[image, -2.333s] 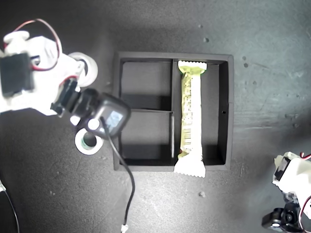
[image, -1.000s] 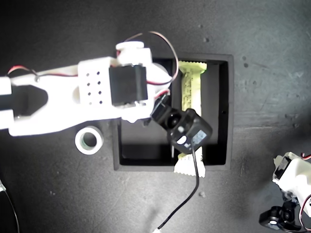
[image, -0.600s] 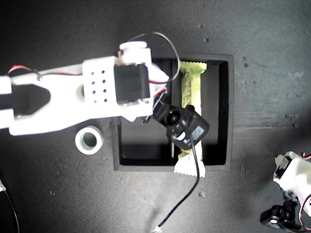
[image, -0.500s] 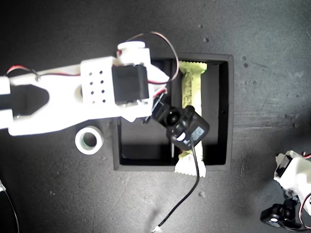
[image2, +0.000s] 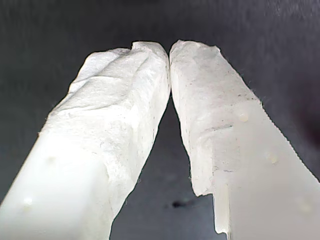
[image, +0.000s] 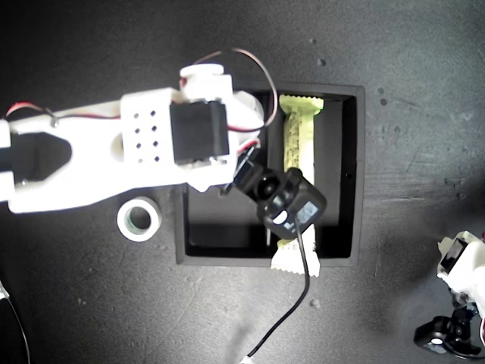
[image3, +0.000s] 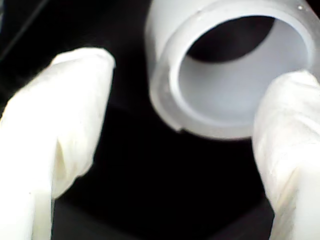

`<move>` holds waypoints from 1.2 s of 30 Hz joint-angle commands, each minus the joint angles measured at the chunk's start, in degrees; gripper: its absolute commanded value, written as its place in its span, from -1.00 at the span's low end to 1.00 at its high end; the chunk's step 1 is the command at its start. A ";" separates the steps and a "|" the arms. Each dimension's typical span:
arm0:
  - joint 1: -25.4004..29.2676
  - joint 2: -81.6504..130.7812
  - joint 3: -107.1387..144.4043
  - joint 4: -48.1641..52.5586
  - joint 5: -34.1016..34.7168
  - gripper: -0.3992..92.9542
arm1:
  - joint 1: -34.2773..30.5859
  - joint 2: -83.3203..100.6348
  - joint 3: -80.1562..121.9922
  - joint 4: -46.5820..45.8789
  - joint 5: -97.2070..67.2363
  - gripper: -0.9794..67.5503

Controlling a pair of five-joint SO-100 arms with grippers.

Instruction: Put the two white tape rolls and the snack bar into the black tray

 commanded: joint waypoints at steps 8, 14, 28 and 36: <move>-0.97 15.73 8.17 1.14 2.90 -0.61 | 6.94 26.54 11.95 2.20 -5.27 -0.98; -0.26 28.39 19.07 1.14 3.52 -0.67 | 12.74 31.38 13.89 1.14 -13.97 -0.98; 6.59 57.83 58.10 -4.39 -6.42 -0.73 | 27.51 50.19 30.59 -6.59 -24.96 -0.99; 13.01 71.72 81.30 -16.08 -17.40 -0.73 | 28.30 52.12 39.20 -13.01 -17.05 -0.99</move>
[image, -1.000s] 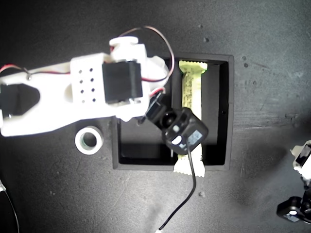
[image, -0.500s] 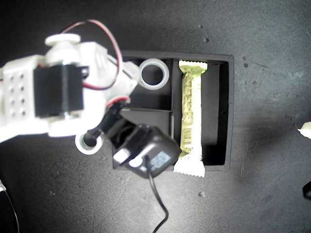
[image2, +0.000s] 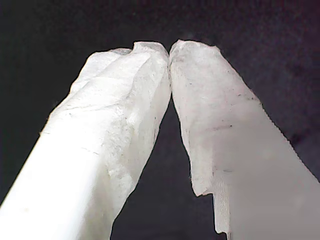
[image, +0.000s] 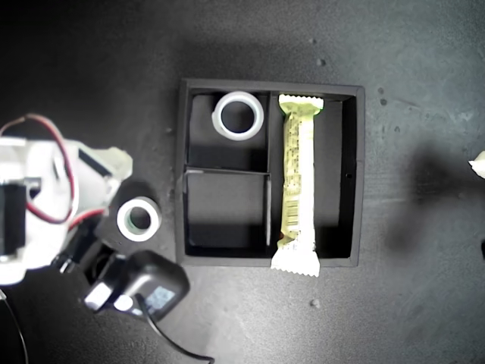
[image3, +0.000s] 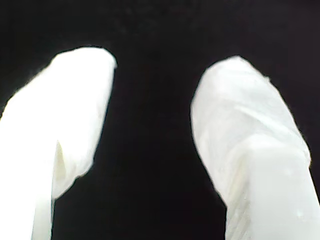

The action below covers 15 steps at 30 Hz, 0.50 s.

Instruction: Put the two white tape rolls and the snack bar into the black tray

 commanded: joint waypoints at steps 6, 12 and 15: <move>5.71 3.60 13.10 -13.45 -8.35 -0.73 | -1.67 1.23 6.15 -5.71 12.04 -0.99; 7.12 1.49 16.08 -19.78 -10.37 -0.73 | -2.99 1.23 7.82 -6.06 17.49 -0.99; 8.17 0.97 16.61 -21.53 -12.74 -0.73 | -4.04 1.23 8.00 -6.06 18.37 -0.99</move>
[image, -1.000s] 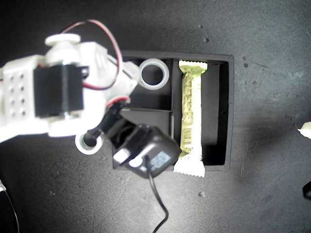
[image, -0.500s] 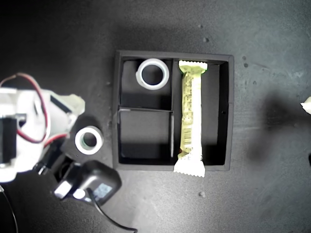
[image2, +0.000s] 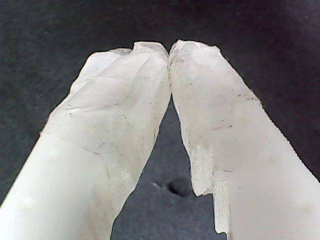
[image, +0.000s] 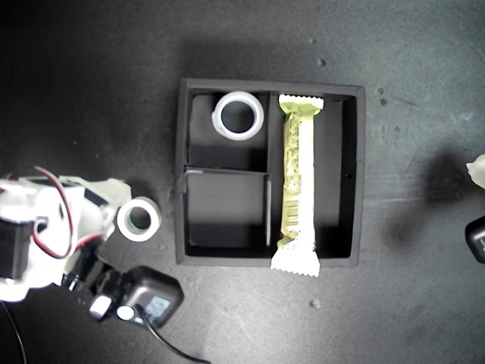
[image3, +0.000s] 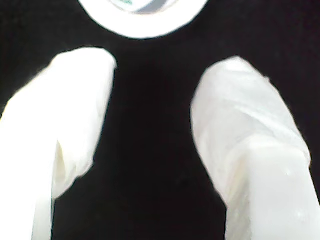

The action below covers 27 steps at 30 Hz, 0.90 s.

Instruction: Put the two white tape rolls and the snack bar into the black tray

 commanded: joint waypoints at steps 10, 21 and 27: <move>6.24 -8.09 -2.55 -6.06 -8.26 -0.73 | -2.11 0.88 0.79 -0.88 2.02 -0.99; 7.73 -10.63 -3.34 -8.53 -9.05 -0.73 | -3.60 0.88 3.34 -2.55 4.48 -0.99; 7.56 -13.18 -5.45 -8.61 -8.00 -0.73 | -4.57 0.88 4.31 -3.60 5.45 -0.99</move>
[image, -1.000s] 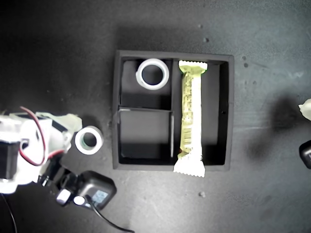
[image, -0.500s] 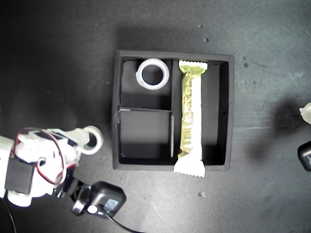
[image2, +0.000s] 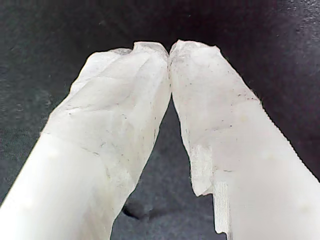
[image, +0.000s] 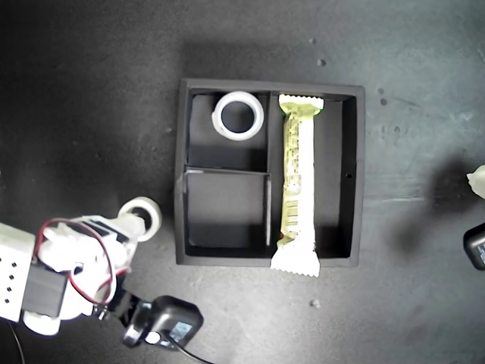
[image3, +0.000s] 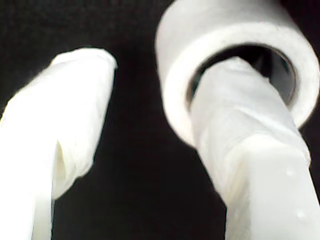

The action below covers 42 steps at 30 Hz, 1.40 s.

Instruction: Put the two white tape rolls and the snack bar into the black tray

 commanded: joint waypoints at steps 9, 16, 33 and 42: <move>-0.35 -2.90 -3.69 -2.29 0.79 -0.73 | -1.32 0.88 0.35 -0.53 0.88 -0.99; 0.26 -7.03 -3.78 -4.39 -0.62 -0.73 | -2.02 0.88 0.35 -0.53 0.97 -0.99; -1.14 -10.11 -13.89 10.81 0.00 -0.73 | -3.52 0.97 0.62 -0.70 2.55 -0.99; -0.70 -11.51 -13.45 10.63 -1.58 -0.71 | -1.14 1.58 8.17 -2.37 17.49 -0.99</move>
